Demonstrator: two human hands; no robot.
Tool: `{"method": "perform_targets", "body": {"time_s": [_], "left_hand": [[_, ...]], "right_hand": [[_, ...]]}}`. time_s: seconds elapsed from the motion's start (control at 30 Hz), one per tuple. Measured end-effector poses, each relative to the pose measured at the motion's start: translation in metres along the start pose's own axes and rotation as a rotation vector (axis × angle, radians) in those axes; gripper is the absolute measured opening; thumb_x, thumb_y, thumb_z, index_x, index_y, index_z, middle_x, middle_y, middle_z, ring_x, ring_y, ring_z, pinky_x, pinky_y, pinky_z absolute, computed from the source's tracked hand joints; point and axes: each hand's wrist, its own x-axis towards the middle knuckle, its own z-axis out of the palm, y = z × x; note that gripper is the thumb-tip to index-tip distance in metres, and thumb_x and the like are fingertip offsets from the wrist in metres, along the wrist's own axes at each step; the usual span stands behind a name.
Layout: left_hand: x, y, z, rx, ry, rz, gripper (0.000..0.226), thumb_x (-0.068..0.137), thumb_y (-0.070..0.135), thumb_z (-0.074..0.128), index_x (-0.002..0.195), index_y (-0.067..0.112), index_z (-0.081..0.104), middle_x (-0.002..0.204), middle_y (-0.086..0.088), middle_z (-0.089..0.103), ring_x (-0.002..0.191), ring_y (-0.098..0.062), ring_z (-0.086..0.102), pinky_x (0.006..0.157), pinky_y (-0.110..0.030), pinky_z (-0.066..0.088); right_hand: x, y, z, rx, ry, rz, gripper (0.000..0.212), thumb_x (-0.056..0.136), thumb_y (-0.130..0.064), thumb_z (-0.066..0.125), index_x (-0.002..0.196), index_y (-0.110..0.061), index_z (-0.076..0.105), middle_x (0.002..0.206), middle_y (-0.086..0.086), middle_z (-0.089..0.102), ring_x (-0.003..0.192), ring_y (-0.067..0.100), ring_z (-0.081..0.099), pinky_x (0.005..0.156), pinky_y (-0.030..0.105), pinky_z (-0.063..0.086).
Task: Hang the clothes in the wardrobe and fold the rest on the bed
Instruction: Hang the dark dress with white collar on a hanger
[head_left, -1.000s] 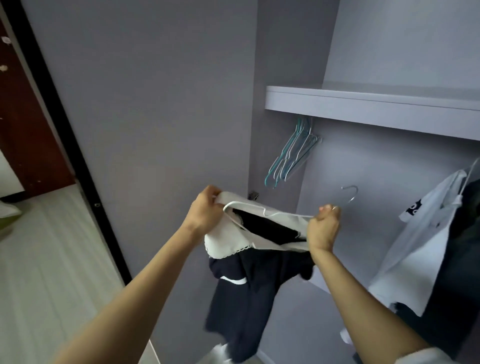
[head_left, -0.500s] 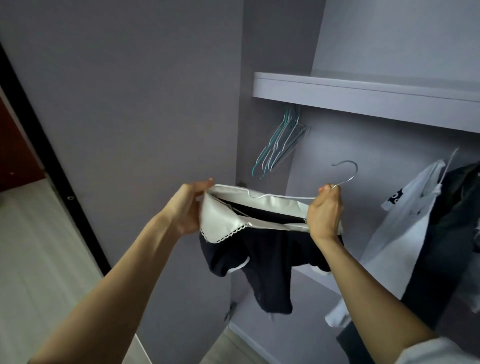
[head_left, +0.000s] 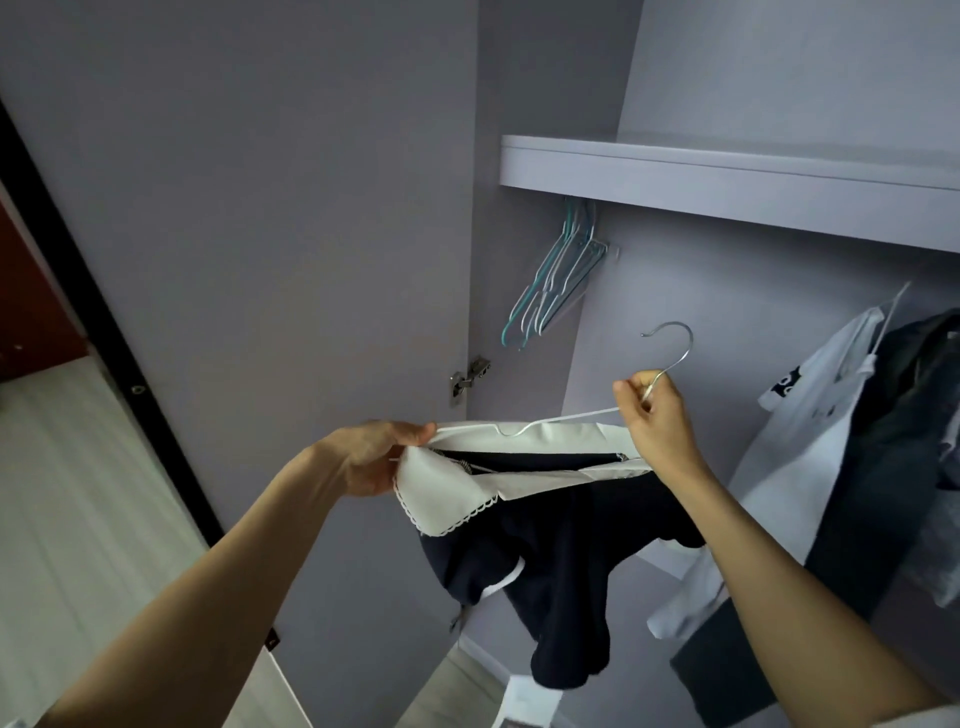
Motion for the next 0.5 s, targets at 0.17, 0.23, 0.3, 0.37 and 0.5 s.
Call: {"method": "perform_targets", "body": {"time_s": [0.17,0.23,0.3,0.37,0.5], "left_hand": [[0.004,-0.010,0.005,-0.021,0.039,0.054,0.040,0.089,0.025,0.060,0.117,-0.004,0.059,0.109,-0.017,0.067,0.097,-0.027,0.064,0.085,-0.034,0.052],[0.003,-0.013,0.011,-0.008,0.006,0.085,0.051,0.082,0.030,0.064,0.121,-0.003,0.058,0.116,-0.020,0.065,0.108,-0.031,0.062,0.088,-0.038,0.052],[0.003,-0.014,0.014,-0.049,-0.030,0.121,0.060,0.075,0.033,0.066,0.121,-0.004,0.057,0.113,-0.021,0.066,0.105,-0.032,0.064,0.082,-0.037,0.056],[0.004,-0.013,0.013,-0.156,-0.095,0.120,0.059,0.077,0.038,0.063,0.120,-0.002,0.058,0.115,-0.021,0.065,0.105,-0.032,0.063,0.081,-0.038,0.055],[0.001,-0.001,0.010,-0.184,-0.164,0.111,0.033,0.086,0.034,0.056,0.101,0.005,0.062,0.095,-0.015,0.063,0.088,-0.028,0.061,0.073,-0.035,0.055]], "right_hand": [[-0.006,-0.002,0.000,-0.061,0.031,-0.046,0.006,0.094,-0.006,0.046,0.094,-0.012,0.046,0.072,-0.009,0.046,0.065,0.011,0.045,0.059,0.021,0.029],[-0.009,-0.003,-0.001,-0.075,0.065,-0.047,0.006,0.094,-0.004,0.044,0.098,-0.006,0.048,0.076,-0.002,0.049,0.070,0.019,0.046,0.063,0.023,0.029],[-0.011,-0.003,-0.002,-0.061,0.087,-0.049,0.011,0.094,-0.001,0.042,0.102,0.000,0.050,0.085,0.001,0.051,0.077,0.021,0.047,0.066,0.023,0.029],[-0.013,-0.002,-0.005,-0.008,0.087,-0.032,0.014,0.094,0.000,0.040,0.104,0.002,0.050,0.091,0.000,0.051,0.080,0.019,0.047,0.070,0.022,0.031],[-0.026,0.008,-0.007,0.057,0.077,0.029,0.015,0.095,0.001,0.040,0.105,-0.001,0.050,0.095,0.001,0.051,0.085,0.017,0.047,0.072,0.017,0.032]]}}
